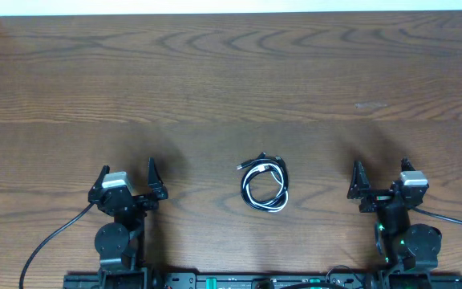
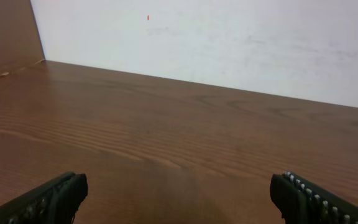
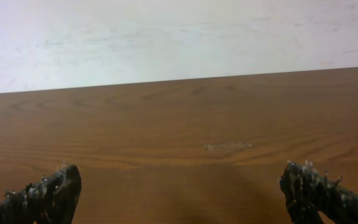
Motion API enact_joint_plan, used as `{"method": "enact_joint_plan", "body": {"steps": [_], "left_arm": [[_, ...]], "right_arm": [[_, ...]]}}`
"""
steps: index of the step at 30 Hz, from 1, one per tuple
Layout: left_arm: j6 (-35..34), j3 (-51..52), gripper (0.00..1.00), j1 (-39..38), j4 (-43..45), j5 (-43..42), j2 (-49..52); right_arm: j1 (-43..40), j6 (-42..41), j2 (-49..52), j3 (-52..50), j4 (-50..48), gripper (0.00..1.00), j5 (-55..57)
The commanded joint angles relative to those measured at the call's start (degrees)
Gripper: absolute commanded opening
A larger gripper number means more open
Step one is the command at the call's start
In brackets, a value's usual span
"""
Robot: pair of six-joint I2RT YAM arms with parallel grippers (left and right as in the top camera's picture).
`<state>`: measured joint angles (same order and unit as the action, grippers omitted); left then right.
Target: Untangle cables
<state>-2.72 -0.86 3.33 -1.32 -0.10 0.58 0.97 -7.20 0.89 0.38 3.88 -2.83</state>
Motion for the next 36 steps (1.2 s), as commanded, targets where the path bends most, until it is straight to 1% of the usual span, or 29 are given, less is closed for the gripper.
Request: {"method": "enact_joint_plan", "body": {"steps": [1,24,29,30,33,34,36], "left_arm": [[0.8,0.6,0.99,0.1,-2.9,0.8,-0.3],[0.8,0.6,0.99,0.1,-2.9,0.8,-0.3],[0.7,0.6,0.99,0.1,-2.8,0.6,-0.3],[-0.5,0.6,0.99,0.1,-2.3,0.1,-0.3],[-8.8,0.6,0.99,0.1,-2.1,-8.8,-0.3],[-10.8,0.5,0.99,0.1,-2.1,-10.8,-0.2],[-17.6,-0.2,0.99,0.1,-2.1,-15.4,0.3]], "right_arm": [[-0.2,-0.5,-0.5,-0.1,0.2,0.99,-0.1],[-0.2,-0.5,-0.5,-0.1,0.2,0.99,-0.3],[-0.2,-0.8,-0.5,-0.1,-0.8,0.99,4.2],[-0.2,-2.9,-0.5,-0.1,-2.4,0.99,4.2],[-0.2,-14.5,-0.5,-0.1,-6.2,0.99,2.4],[-0.2,-15.6,-0.5,-0.1,-6.5,0.99,1.6],[-0.2,-15.9,-0.5,0.5,-4.9,0.99,-2.5]]}}
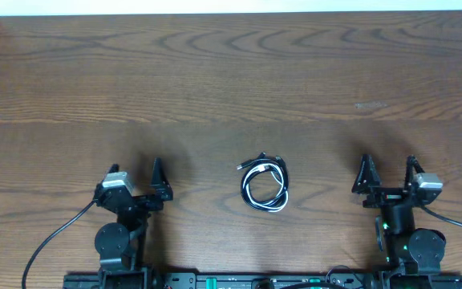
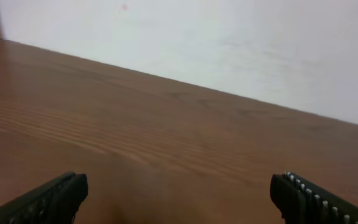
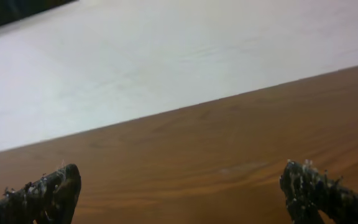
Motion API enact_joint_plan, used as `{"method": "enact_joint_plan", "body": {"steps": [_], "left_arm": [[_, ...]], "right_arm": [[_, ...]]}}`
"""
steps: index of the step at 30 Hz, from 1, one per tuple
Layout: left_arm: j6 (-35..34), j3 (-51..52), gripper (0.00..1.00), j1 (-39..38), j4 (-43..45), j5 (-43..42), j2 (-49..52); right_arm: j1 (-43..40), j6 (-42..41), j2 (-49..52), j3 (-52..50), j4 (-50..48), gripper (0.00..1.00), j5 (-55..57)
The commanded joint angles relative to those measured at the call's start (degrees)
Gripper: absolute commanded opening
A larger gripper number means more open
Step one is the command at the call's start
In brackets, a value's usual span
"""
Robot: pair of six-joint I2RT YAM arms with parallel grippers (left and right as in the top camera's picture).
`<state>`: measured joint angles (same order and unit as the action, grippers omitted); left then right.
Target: Untangle cables
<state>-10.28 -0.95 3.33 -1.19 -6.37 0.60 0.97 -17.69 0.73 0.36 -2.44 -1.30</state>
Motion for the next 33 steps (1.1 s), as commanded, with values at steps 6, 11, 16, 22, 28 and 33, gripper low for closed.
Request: {"method": "enact_joint_plan", "body": {"steps": [6,11,16,22,28,33], "left_arm": [[-15.3,-10.3,0.99,0.1,-9.6,-12.6,4.8],[-15.3,-27.8,0.99,0.1,-18.3,-14.4,17.6],[-15.3,-45.2,1.00,0.1,-31.0,-20.8,31.6],[-14.4,-49.2,0.98,0.1,-36.6,-33.0,36.9],[-9.4,-49.2,0.98,0.1,-49.7,-23.3,42.2],[-5.2,-54.3,0.98,0.1,-59.1,-21.0,52.8]], "right_arm": [[-0.2,-1.8,4.7,13.2,13.4,0.99,-11.8],[-0.2,0.2,21.5,31.1,21.5,0.99,-18.9],[-0.1,0.6,42.9,48.0,34.7,0.99,-28.9],[-0.1,0.6,59.5,54.8,43.6,0.99,-40.5],[7.3,7.8,71.3,55.1,48.4,0.99,-37.5],[22.8,8.1,79.5,59.7,60.2,0.99,-12.7]]}}
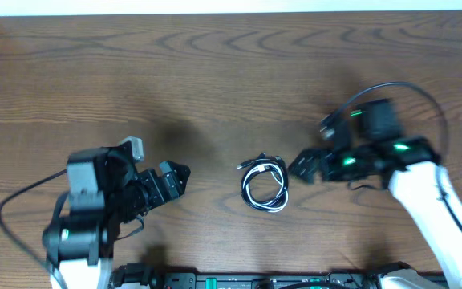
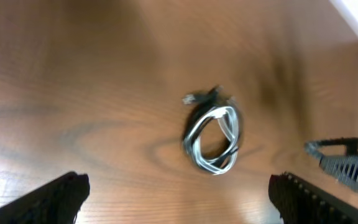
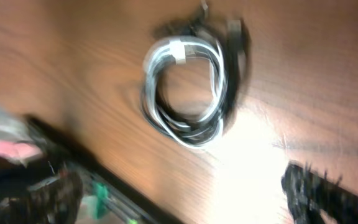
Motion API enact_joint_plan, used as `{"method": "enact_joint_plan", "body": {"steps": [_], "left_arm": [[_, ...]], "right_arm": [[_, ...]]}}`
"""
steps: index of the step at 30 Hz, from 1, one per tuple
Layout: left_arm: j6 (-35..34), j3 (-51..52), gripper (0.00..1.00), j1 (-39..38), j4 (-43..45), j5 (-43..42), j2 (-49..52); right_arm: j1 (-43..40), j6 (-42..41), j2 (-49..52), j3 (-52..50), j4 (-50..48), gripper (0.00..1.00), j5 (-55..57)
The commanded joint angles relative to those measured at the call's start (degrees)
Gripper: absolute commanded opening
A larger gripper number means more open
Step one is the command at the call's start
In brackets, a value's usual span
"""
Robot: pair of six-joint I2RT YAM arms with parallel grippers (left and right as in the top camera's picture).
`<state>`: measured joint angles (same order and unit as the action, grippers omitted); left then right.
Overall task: Untangle cables
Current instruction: 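Move right gripper down onto the black-and-white cable bundle and grasp it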
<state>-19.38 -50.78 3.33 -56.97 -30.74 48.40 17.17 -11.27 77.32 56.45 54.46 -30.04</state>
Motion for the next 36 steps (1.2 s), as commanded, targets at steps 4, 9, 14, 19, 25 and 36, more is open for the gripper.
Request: {"method": "enact_joint_plan", "body": {"steps": [4,9,14,19,25,36], "left_arm": [[8.5,-9.4,0.97,0.1,-9.6,3.1,10.0],[14.1,-9.9,0.98,0.1,-9.3,-3.2,9.0],[15.3,-9.9,0.98,0.1,-9.2,-6.2,8.9],[15.3,-9.9,0.98,0.1,-9.0,-6.1,8.9],[15.3,-9.9,0.98,0.1,-9.6,-6.2,8.9],[13.0,-9.9,0.90,0.1,-7.8,-0.6,8.9]], "right_arm": [[12.4,0.4,6.0,4.6,4.9,0.99,23.6],[13.6,0.6,6.1,4.5,-4.7,0.99,13.1],[14.9,-13.7,6.8,1.0,-19.4,0.99,9.7],[15.8,-11.7,8.0,-0.4,-17.6,0.99,11.3],[15.8,-10.6,8.2,-0.5,-6.4,0.84,21.0],[15.9,-18.8,10.2,-7.9,-16.8,0.80,18.0]]}}
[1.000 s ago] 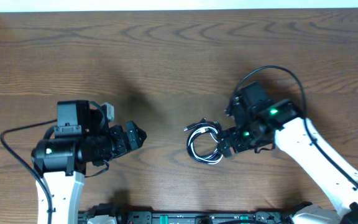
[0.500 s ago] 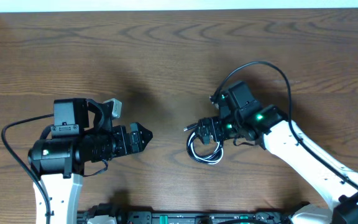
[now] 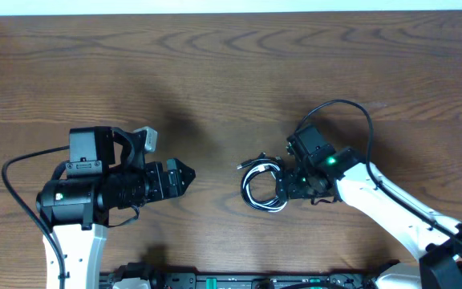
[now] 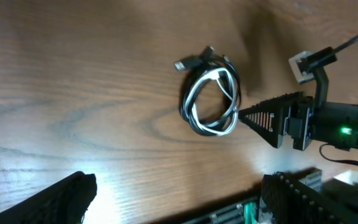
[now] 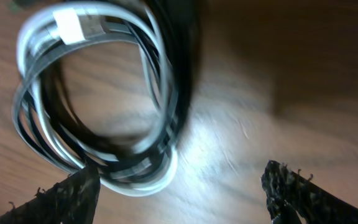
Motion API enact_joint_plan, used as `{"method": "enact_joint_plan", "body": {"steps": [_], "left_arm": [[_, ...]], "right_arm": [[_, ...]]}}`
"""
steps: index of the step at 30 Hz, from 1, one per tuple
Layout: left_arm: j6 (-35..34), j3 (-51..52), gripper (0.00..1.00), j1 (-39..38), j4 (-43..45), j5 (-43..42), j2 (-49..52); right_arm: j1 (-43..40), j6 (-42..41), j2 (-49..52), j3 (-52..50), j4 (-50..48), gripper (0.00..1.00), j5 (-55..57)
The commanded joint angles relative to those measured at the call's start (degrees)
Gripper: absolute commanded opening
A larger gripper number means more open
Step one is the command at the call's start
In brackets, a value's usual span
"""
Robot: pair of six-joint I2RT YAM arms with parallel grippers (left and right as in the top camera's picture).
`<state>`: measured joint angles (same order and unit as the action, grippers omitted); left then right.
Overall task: Untangle cables
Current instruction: 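Move right gripper down onto the black-and-white cable bundle and grasp it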
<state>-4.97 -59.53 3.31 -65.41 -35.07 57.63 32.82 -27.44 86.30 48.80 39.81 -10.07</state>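
Note:
A small coil of black and white cables (image 3: 271, 206) wound together lies on the wooden table, with connector ends at its upper left. My left gripper (image 3: 181, 178) hangs open well to the left of it; in the left wrist view (image 4: 176, 202) the whole coil (image 4: 211, 129) shows ahead. My right gripper (image 3: 289, 185) is open, low at the coil's right edge. Seen from the right wrist (image 5: 182, 196), the strands (image 5: 164, 106) fill the picture, and the coil's near rim reaches down beside the left finger (image 5: 67, 199). Nothing is gripped.
The right arm's black supply cable (image 3: 351, 108) arches above the table behind the gripper. A rail with electronics (image 3: 239, 281) runs along the front edge. A raised board borders the far left corner. Bare wood (image 3: 215, 72) stretches to the back.
My right gripper has come down and closer to the coil, from a little off its upper right to its right edge. The left gripper has barely shifted. The coil lies where it was.
Both arms sat folded at the front edge, grippers open and facing the far wall. Then they had turned slightly. Later both were raised and pointed down at the coil from either side. Now the right one is low against the coil's rim.

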Motion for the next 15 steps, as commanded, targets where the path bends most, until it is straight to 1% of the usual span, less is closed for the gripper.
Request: {"method": "enact_joint_plan", "body": {"steps": [1,4,6,10,11,12,13,14,15], "left_arm": [[-1.5,-1.1,0.89,0.1,1.0,4.3,-0.3],[-1.5,-1.1,0.89,0.1,1.6,4.3,-0.3],[-1.8,-1.1,0.89,0.1,1.6,4.2,-0.3],[-2.3,-1.1,0.89,0.1,1.8,4.2,-0.3],[-2.4,-1.1,0.89,0.1,1.9,4.2,-0.3],[-2.4,-1.1,0.89,0.1,2.2,4.2,-0.3],[-2.6,-1.1,0.89,0.1,2.3,4.2,-0.3],[-2.6,-1.1,0.89,0.1,2.5,4.2,-0.3],[-2.6,-1.1,0.89,0.1,2.5,4.2,-0.3]], "right_arm": [[0.3,-3.0,1.8,-0.3,-3.5,0.80,-1.9],[0.3,-4.6,3.3,-0.3,-6.1,0.77,-2.5],[0.3,-5.3,4.5,-0.3,-6.7,0.73,-2.6],[0.3,-5.3,5.7,-0.3,-6.8,0.69,-2.8],[0.3,-5.3,6.0,-0.3,-6.8,0.67,-2.7],[0.3,-5.3,6.1,-0.3,-7.0,0.60,-2.0],[0.3,-5.3,6.1,-0.3,-7.1,0.58,-1.6],[0.3,-5.2,6.3,-0.3,-7.9,0.51,0.1],[0.3,-4.9,6.4,-0.3,-8.3,0.50,0.7]]}}
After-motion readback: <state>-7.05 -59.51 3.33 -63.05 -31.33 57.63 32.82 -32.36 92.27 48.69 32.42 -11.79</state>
